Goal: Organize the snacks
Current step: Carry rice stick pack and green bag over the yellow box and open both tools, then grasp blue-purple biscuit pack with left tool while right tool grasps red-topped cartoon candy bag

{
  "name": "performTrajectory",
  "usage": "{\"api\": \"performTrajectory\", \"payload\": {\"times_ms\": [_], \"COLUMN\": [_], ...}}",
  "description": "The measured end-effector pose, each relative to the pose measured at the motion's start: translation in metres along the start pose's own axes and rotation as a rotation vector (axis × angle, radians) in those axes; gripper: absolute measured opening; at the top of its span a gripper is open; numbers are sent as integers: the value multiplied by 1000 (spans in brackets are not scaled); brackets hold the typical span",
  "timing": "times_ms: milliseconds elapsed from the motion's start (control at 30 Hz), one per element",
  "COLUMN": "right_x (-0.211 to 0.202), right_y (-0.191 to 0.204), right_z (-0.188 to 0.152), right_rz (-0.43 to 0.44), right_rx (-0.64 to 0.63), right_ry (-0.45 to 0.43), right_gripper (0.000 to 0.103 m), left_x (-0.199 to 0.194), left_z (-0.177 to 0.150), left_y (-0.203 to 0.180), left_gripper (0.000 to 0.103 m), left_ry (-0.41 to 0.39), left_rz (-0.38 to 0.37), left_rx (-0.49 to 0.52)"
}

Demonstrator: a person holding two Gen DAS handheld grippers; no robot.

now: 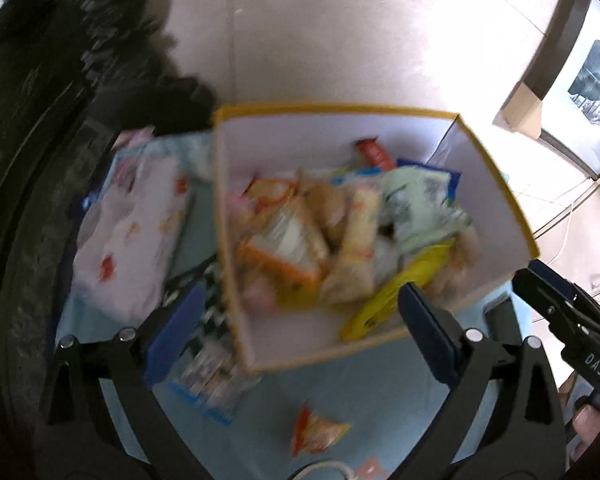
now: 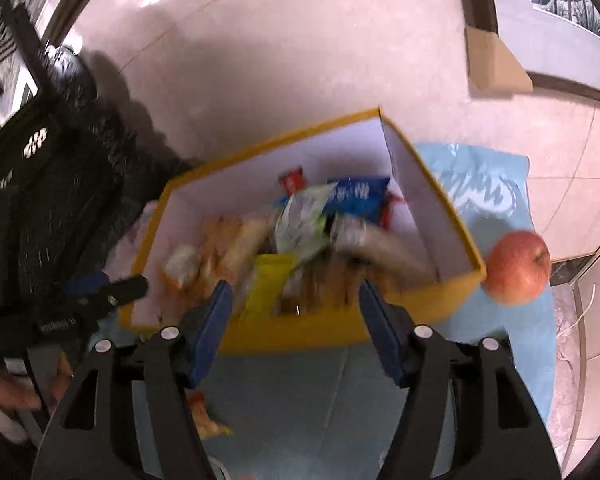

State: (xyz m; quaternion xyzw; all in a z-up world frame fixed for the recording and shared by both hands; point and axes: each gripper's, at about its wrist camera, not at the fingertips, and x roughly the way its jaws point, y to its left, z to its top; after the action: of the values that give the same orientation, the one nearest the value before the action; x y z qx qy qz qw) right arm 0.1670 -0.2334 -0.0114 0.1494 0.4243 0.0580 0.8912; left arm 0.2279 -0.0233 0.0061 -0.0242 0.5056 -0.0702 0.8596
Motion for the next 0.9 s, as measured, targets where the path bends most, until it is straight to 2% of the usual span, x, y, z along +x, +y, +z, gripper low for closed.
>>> {"api": "performTrajectory", "payload": {"times_ms": [233,333,400,533,667,767,867,900], "right_x": [-1,2,8,19,25,26,29,32], "right_y": [5,18,29,46,46,42,40,42], "right_z": [-35,-52,-63,-86,-96,-98,-101,-102], "right_rz": [6,20,34,61,70,62,57,60], "right_rx": [-4,-42,-75,-124,-102,-91,-79,-83], "right_ry": [54,83,115,181,226,237,246,256], "right_gripper": [66,72,76,76,77,83,86,86], "left_x": [-1,6,13,30,50,67,78,82], "left_z": [-45,-54,-60,-72,-77,-80,-83,-84], "left_y": [46,59,62,65,67,66,64,63], "left_gripper": [99,99,99,99,99,99,94,79], "left_ry": [52,79,101,142,170,199,209,214], "left_rz": [47,56,62,58,62,62,60,49], "left_rx": [-64,-91,-84,-77,-73,-56,-32,-16]}}
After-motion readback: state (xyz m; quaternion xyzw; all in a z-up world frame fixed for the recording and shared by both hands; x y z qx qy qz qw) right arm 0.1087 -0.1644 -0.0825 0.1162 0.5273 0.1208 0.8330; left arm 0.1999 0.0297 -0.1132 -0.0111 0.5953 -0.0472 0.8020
